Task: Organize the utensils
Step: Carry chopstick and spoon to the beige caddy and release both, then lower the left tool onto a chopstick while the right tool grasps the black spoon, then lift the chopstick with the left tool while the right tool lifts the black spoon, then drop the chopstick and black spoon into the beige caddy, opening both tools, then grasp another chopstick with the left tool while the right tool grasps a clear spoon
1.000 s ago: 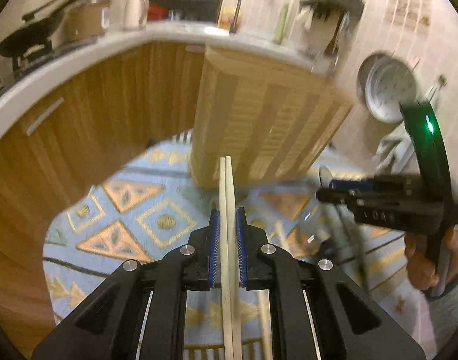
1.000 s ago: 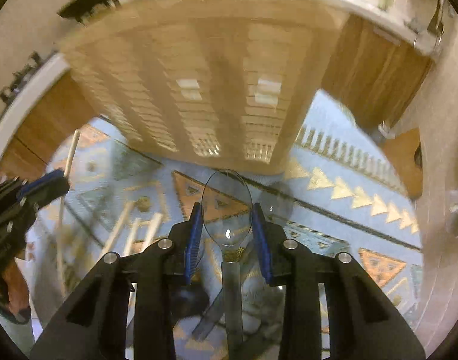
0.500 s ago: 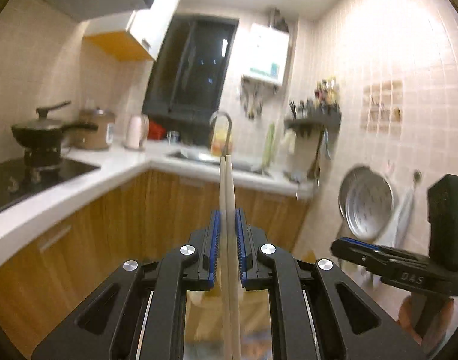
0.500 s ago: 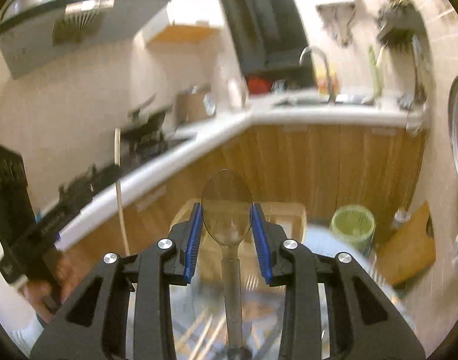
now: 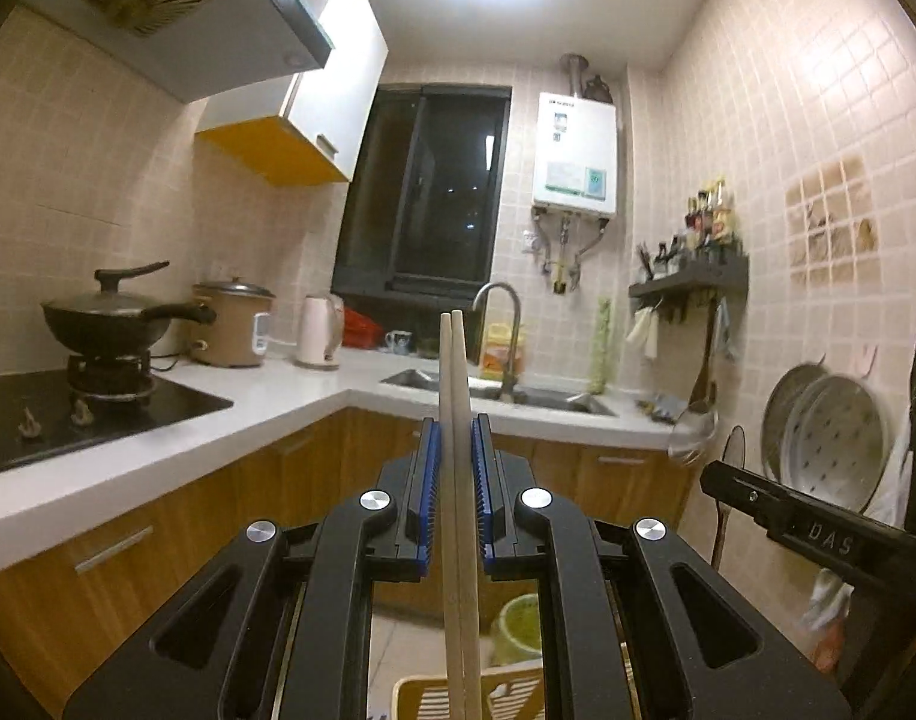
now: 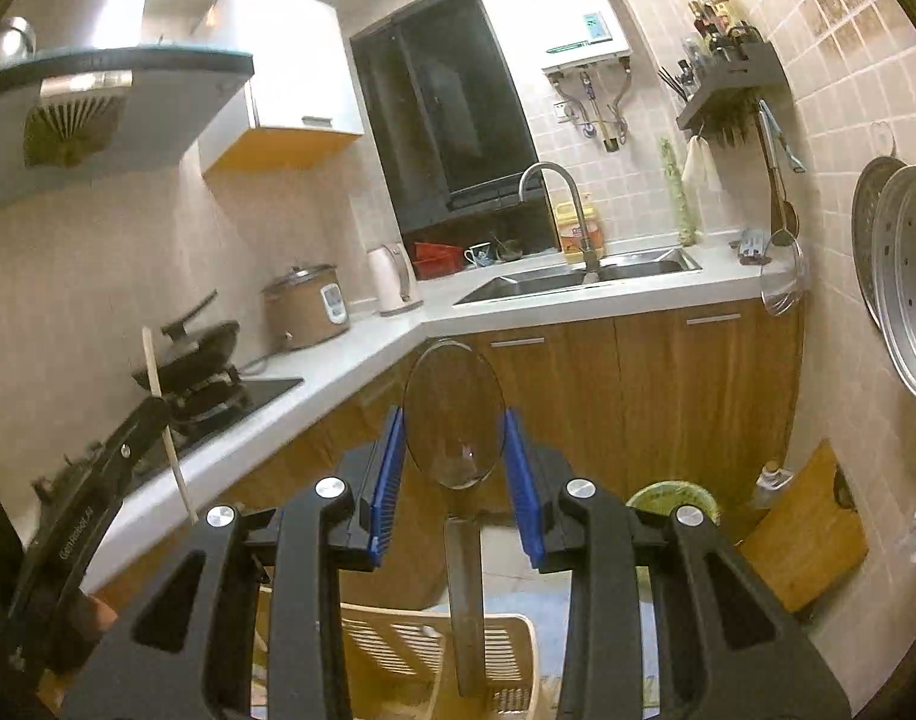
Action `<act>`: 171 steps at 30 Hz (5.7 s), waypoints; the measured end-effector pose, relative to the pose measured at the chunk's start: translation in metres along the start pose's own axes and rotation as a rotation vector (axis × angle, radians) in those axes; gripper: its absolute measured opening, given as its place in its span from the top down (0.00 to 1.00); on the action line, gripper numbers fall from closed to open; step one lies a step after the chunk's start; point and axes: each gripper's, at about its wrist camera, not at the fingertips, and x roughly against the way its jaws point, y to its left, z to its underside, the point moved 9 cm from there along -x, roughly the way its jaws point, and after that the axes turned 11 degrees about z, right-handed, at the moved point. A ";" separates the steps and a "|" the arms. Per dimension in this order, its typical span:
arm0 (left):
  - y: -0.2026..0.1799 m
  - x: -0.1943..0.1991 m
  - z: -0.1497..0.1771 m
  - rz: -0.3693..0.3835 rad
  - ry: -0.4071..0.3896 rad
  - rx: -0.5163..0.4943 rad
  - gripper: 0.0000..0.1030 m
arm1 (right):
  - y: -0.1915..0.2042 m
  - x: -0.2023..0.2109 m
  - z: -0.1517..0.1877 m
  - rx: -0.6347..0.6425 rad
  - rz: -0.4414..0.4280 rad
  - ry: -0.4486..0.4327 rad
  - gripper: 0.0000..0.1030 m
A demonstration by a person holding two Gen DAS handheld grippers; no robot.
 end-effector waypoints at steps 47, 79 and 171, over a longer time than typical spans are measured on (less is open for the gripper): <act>-0.011 0.124 0.267 0.168 1.132 -0.013 0.73 | -0.004 0.080 0.283 0.063 -0.010 1.079 0.61; 0.017 0.114 0.260 0.165 1.185 0.014 0.88 | 0.034 0.082 0.285 0.358 0.009 0.950 0.66; -0.030 0.126 0.096 0.304 0.617 0.214 0.60 | -0.012 0.132 0.071 0.223 0.116 0.329 0.38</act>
